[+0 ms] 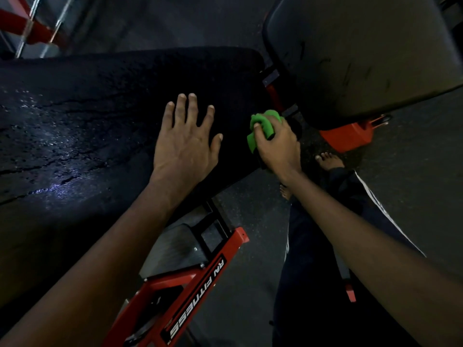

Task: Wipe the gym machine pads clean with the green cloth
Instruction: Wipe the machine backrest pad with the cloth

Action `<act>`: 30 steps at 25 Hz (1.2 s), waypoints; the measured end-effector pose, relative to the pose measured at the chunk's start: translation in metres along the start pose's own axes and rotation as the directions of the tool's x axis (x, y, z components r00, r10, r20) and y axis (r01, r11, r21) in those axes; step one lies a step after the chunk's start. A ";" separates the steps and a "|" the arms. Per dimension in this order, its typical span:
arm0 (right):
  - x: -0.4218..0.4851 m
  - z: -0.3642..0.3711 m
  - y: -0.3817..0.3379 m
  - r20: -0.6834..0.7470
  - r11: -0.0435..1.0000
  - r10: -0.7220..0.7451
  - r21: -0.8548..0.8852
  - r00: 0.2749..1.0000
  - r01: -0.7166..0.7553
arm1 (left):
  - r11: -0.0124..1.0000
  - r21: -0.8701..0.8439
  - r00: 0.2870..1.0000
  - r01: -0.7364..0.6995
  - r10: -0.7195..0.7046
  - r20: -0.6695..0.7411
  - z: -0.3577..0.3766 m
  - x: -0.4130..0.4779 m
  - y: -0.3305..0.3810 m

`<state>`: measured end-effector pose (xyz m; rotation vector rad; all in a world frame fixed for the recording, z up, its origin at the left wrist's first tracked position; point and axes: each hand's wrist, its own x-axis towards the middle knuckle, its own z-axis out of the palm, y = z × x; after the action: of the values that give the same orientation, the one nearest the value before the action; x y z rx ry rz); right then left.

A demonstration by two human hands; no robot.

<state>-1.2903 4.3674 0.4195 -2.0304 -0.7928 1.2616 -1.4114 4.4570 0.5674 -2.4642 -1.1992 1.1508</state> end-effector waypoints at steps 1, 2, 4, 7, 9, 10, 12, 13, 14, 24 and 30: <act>0.018 0.001 0.004 -0.015 0.999 0.037 -0.040 0.999 -0.037 | 1.000 0.001 1.000 -0.001 0.001 0.003 0.000 0.000 0.000; 0.038 0.001 0.009 -0.017 0.993 0.093 -0.069 0.995 -0.094 | 1.000 -0.001 1.000 -0.004 0.004 0.006 0.000 0.000 0.000; 0.071 -0.002 0.015 0.025 0.969 0.242 -0.065 0.970 -0.240 | 1.000 -0.003 1.000 -0.008 0.008 0.014 0.000 0.000 0.001; 0.081 -0.008 0.012 0.115 0.960 0.279 -0.025 0.953 -0.278 | 1.000 0.005 1.000 -0.001 0.001 0.021 0.000 0.001 0.002; 0.059 -0.014 0.005 0.148 0.978 0.209 -0.049 0.967 -0.204 | 1.000 0.009 1.000 -0.002 0.002 0.025 -0.001 0.001 0.003; 0.045 -0.013 0.000 0.167 0.987 0.161 -0.053 0.973 -0.154 | 1.000 0.012 1.000 0.002 -0.002 0.019 -0.001 0.001 0.003; 0.023 -0.005 -0.014 0.162 0.999 0.028 -0.039 0.986 -0.022 | 1.000 0.007 1.000 0.013 -0.013 0.021 -0.003 0.001 0.003; 0.024 -0.001 -0.023 0.120 0.999 -0.037 -0.034 0.992 0.041 | 1.000 0.002 0.999 0.016 -0.016 0.032 -0.004 0.001 0.004; 0.034 0.003 -0.031 0.078 0.996 -0.076 -0.036 0.994 0.079 | 1.000 -0.010 0.999 0.020 -0.019 0.038 -0.004 0.001 0.004; 0.060 0.003 -0.022 0.109 0.995 0.051 -0.092 0.993 -0.042 | 0.985 -0.155 0.997 0.072 -0.071 0.010 -0.002 0.005 0.002; 0.082 0.020 -0.067 0.032 0.975 -0.221 0.041 0.975 0.219 | 0.976 -0.195 0.995 0.100 -0.102 0.000 -0.003 0.005 0.005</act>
<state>-1.2896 4.4748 0.4186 -1.8375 -0.9751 1.1807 -1.4047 4.4583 0.5642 -2.5078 -1.4810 1.0385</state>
